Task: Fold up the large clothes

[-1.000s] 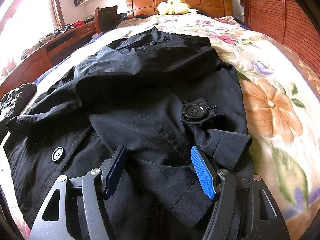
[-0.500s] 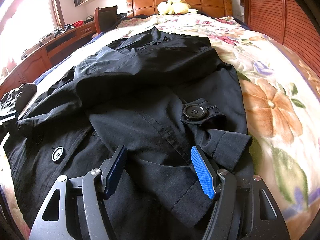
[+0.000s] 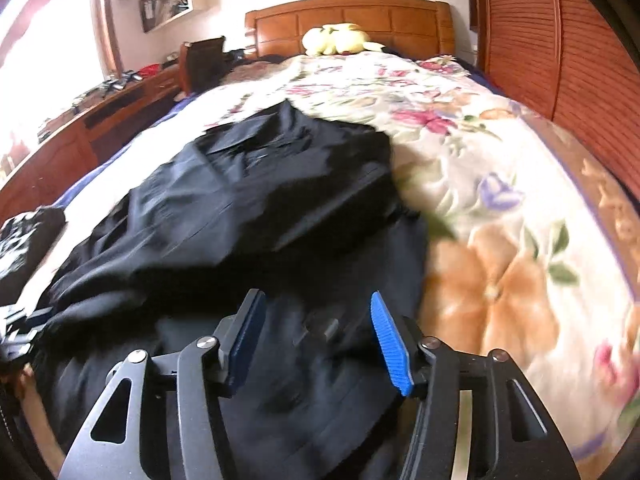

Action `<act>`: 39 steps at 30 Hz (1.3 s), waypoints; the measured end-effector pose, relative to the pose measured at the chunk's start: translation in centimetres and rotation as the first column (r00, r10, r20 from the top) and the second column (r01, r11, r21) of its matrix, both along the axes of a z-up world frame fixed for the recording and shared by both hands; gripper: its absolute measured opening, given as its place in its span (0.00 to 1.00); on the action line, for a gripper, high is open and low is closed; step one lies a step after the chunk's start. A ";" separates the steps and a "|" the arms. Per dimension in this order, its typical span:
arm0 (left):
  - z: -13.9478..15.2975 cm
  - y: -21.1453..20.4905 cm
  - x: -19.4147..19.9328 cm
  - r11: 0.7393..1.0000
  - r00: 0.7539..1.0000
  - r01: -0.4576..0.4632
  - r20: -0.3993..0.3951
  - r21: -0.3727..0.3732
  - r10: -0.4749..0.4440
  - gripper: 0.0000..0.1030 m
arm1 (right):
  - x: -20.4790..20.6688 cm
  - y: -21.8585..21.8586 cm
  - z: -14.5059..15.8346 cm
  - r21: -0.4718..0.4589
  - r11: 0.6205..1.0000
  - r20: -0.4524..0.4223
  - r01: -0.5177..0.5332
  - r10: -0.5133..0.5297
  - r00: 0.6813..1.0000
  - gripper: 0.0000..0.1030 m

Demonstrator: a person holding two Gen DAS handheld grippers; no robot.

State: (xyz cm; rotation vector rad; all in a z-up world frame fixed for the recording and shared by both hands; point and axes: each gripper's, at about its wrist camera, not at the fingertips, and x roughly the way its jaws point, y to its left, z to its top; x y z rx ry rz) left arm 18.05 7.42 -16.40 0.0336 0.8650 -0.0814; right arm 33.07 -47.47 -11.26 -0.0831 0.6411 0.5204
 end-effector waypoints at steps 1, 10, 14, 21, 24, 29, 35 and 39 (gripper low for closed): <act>0.0 0.0 -0.1 1.000 1.000 0.000 0.007 0.002 0.000 0.29 | 1.3 0.1 0.1 -0.010 1.000 -0.004 0.014 -0.014 1.000 0.51; -0.2 0.5 -0.5 0.999 1.000 0.000 0.021 -0.036 0.000 0.29 | 12.8 2.4 -1.0 -0.044 0.995 -0.096 0.090 -0.094 0.991 0.43; -0.3 0.7 -0.5 0.999 1.000 0.005 0.026 -0.046 -0.004 0.29 | 15.9 2.9 -2.2 -0.043 0.996 -0.172 0.073 -0.080 0.982 0.43; -0.3 0.6 -0.4 0.998 1.000 0.016 0.022 -0.054 -0.015 0.30 | 16.3 2.1 -1.9 -0.087 0.995 -0.097 0.058 -0.066 0.993 0.09; -0.4 0.6 -0.4 0.999 1.000 0.017 0.023 -0.052 -0.015 0.30 | 17.5 1.4 -2.5 -0.087 0.990 -0.129 0.110 -0.121 0.984 0.09; -0.4 0.5 -0.5 0.999 0.999 0.016 0.030 -0.047 -0.015 0.30 | 15.7 3.1 -1.6 -0.152 0.983 -0.089 0.107 -0.121 0.989 0.15; -0.1 0.5 -1.1 0.999 0.998 0.015 0.054 -0.045 -0.012 0.30 | 8.6 5.9 0.3 -0.164 0.986 -0.024 -0.020 0.016 1.000 0.39; 0.9 0.6 -1.8 0.999 0.996 0.012 0.083 -0.048 -0.008 0.30 | 2.7 8.5 0.0 -0.154 0.979 -0.005 -0.131 0.132 0.991 0.39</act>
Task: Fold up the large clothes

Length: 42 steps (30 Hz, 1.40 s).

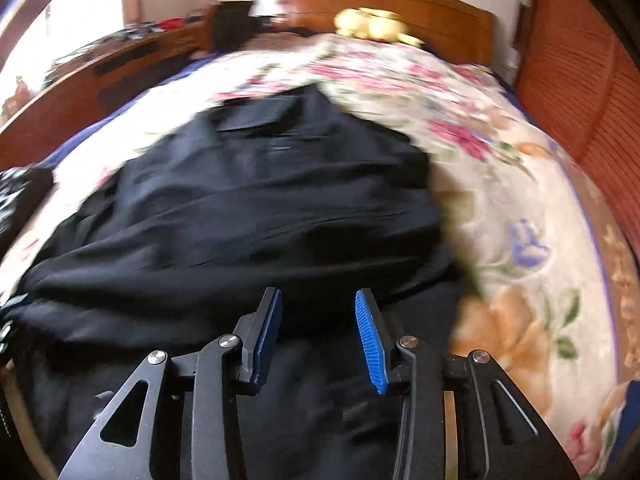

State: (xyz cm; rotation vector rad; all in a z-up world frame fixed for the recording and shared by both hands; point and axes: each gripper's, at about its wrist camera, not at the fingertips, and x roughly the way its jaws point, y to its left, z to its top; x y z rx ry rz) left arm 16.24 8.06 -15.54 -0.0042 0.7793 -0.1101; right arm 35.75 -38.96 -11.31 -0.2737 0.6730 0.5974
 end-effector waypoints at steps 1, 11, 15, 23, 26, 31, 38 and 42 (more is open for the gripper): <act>0.3 0.0 -0.2 1.000 1.000 0.000 0.005 -0.002 0.000 0.30 | -1.1 0.7 -0.3 0.011 1.000 -0.005 -0.025 0.025 1.000 0.39; 1.6 1.9 -3.0 0.998 0.998 -0.065 -0.003 -0.006 0.065 0.30 | -9.0 9.3 -3.1 0.094 0.960 -0.060 -0.262 0.268 0.961 0.39; 1.7 2.9 -4.3 0.995 0.995 -0.102 -0.005 -0.001 0.102 0.30 | -10.2 12.9 -3.7 0.116 0.939 -0.054 -0.325 0.333 0.942 0.38; 2.1 4.1 -6.0 0.987 0.987 -0.162 0.018 0.007 0.162 0.30 | -11.3 15.9 -7.8 0.011 0.915 -0.136 -0.404 0.402 0.906 0.38; 2.0 4.5 -6.1 0.986 0.986 -0.165 0.015 -0.005 0.165 0.30 | -11.1 15.6 -8.3 0.009 0.921 -0.138 -0.390 0.388 0.911 0.38; 2.1 4.2 -5.8 0.991 0.991 -0.135 0.007 -0.012 0.136 0.30 | -12.5 12.8 -7.4 0.001 0.940 -0.071 -0.342 0.341 0.937 0.39; 1.5 3.5 -5.1 0.992 0.992 -0.126 -0.004 0.016 0.126 0.30 | -12.7 2.5 -7.8 -0.025 0.984 -0.007 -0.175 0.175 0.985 0.39; 0.7 3.8 -4.4 0.989 0.988 -0.147 -0.031 0.031 0.148 0.30 | -11.2 -2.8 -9.0 -0.048 0.998 -0.005 -0.039 0.039 0.999 0.39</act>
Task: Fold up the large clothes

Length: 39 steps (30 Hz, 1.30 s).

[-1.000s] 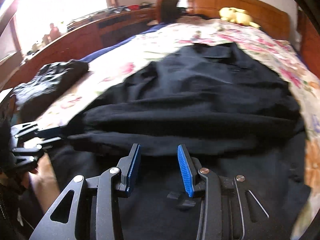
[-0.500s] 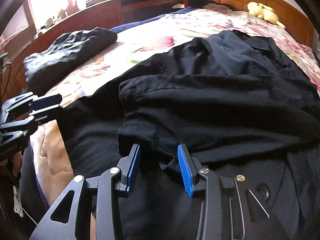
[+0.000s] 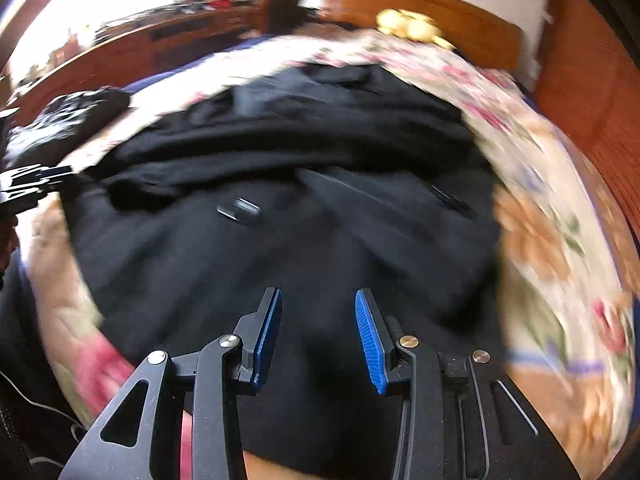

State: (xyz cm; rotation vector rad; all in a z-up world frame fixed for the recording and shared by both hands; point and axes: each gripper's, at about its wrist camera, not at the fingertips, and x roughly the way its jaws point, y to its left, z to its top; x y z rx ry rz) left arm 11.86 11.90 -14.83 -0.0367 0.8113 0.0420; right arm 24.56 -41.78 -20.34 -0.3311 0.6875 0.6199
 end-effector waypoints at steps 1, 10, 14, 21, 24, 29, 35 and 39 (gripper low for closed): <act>-0.2 0.0 0.1 1.000 1.000 -0.003 -0.007 0.005 0.003 0.30 | 0.4 -1.1 -0.3 0.006 1.000 -0.009 0.026 -0.026 1.000 0.39; -1.7 -0.1 0.3 0.999 0.999 -0.003 -0.039 0.048 0.005 0.30 | 2.4 -4.4 -2.6 0.046 0.990 -0.067 0.135 -0.132 0.989 0.40; -1.7 0.0 0.1 0.998 0.999 0.001 -0.042 0.055 0.002 0.30 | 2.6 -4.3 -3.5 0.031 0.987 -0.025 0.158 -0.158 0.987 0.51; -2.0 1.1 -0.3 1.000 0.998 -0.017 -0.059 0.025 0.018 0.30 | 1.5 -5.6 -3.3 0.040 0.986 -0.018 0.160 -0.160 0.987 0.53; -2.0 0.9 -0.3 0.999 0.998 -0.020 -0.058 0.035 0.022 0.30 | 1.6 -5.9 -3.3 0.051 0.986 -0.027 0.158 -0.157 0.987 0.54; -2.2 0.7 -0.2 0.999 0.998 -0.028 -0.061 0.045 0.031 0.30 | 1.6 -6.1 -3.2 0.064 0.985 -0.035 0.158 -0.156 0.987 0.54; -2.3 0.8 0.2 0.999 0.997 -0.018 -0.072 0.041 0.020 0.30 | 0.6 -7.5 -2.4 0.077 0.983 -0.043 0.170 -0.167 0.985 0.56; -2.4 0.9 0.5 0.999 0.997 -0.012 -0.077 0.034 0.015 0.30 | 0.0 -9.2 -2.2 0.061 0.969 -0.052 0.241 -0.238 0.970 0.57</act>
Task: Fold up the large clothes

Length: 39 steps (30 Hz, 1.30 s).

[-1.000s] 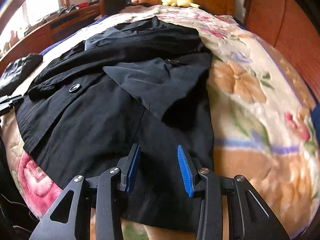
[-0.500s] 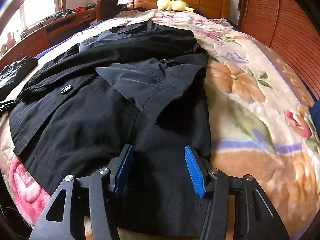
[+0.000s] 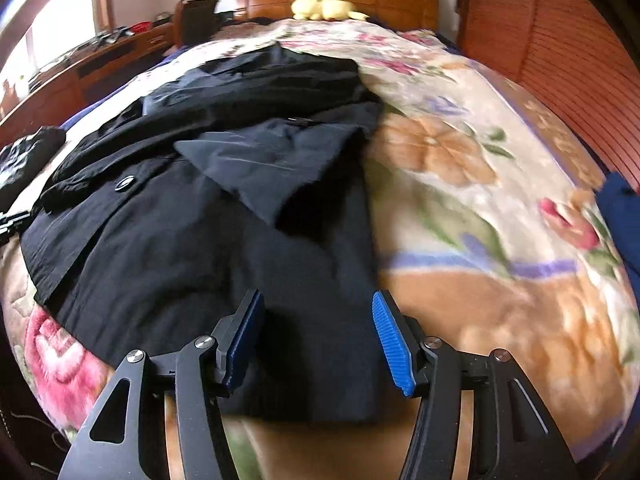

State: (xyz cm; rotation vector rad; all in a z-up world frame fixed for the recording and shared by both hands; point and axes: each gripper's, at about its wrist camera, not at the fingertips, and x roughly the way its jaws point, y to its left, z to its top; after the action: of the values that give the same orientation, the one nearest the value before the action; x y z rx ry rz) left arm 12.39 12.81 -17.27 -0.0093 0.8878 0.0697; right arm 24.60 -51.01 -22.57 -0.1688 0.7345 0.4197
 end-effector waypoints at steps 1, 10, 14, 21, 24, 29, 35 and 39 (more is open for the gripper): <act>0.0 0.0 0.1 1.000 1.000 0.000 -0.001 -0.003 0.000 0.30 | 0.0 -0.6 0.0 0.004 1.000 -0.011 0.014 -0.014 1.000 0.57; 0.0 -0.1 0.1 1.000 1.000 0.003 0.002 -0.010 -0.003 0.30 | -1.2 -2.2 -0.7 0.062 0.998 -0.038 -0.008 0.011 0.999 0.57; -0.1 0.0 0.0 1.000 1.000 0.007 0.008 -0.022 -0.007 0.30 | -0.8 -1.8 -1.0 0.059 0.998 -0.042 -0.009 0.011 0.999 0.57; 0.3 -0.3 -0.4 0.999 1.000 0.021 0.019 -0.027 -0.021 0.15 | -0.7 -1.8 -1.2 0.059 0.998 -0.042 -0.013 0.015 0.999 0.57; 1.0 -0.5 -0.7 0.999 0.999 0.024 0.038 -0.031 -0.023 0.08 | -0.7 -1.7 -1.2 0.053 0.999 -0.038 -0.012 0.014 0.999 0.57; 3.2 -1.3 -1.8 0.999 0.994 0.036 0.104 -0.025 -0.034 0.06 | -0.7 -1.7 -1.2 0.056 0.998 -0.038 -0.013 0.016 0.999 0.57; 5.4 -2.3 -3.0 0.999 0.983 0.041 0.180 -0.007 -0.039 0.05 | -1.1 -1.7 -0.9 0.082 0.993 -0.035 -0.080 0.083 0.996 0.20; 7.9 -2.3 -3.4 0.999 0.970 0.048 0.238 -0.003 -0.046 0.05 | -1.9 -1.6 0.5 0.066 0.992 0.006 -0.107 0.106 0.994 0.10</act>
State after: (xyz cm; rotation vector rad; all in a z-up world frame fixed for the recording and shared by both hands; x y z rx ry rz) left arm 9.02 10.47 -9.33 -0.0045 0.6480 0.0202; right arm 22.68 -52.66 -22.11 -0.1467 0.7105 0.5448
